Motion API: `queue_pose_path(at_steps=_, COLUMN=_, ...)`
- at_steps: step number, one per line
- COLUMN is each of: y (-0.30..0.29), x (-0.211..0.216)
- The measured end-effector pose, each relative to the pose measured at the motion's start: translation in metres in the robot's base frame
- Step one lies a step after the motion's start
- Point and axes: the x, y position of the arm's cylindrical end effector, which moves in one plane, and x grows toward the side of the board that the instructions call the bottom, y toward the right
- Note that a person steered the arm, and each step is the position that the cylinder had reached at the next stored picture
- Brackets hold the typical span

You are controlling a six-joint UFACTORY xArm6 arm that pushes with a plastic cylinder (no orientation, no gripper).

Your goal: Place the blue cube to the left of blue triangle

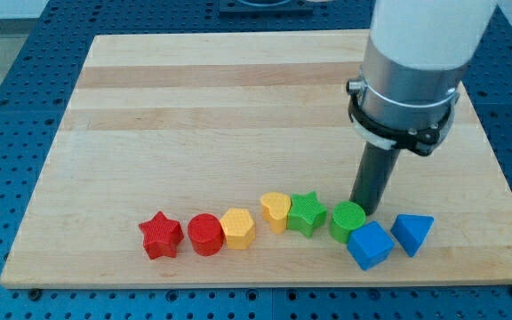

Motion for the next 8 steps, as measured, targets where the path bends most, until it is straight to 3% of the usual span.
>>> queue_pose_path(at_steps=2, y=0.001, x=-0.005)
queue_pose_path(at_steps=3, y=0.001, x=-0.036)
queue_pose_path(at_steps=6, y=-0.014, x=-0.033)
queue_pose_path(at_steps=7, y=0.034, x=-0.045)
queue_pose_path(at_steps=8, y=0.124, x=-0.031)
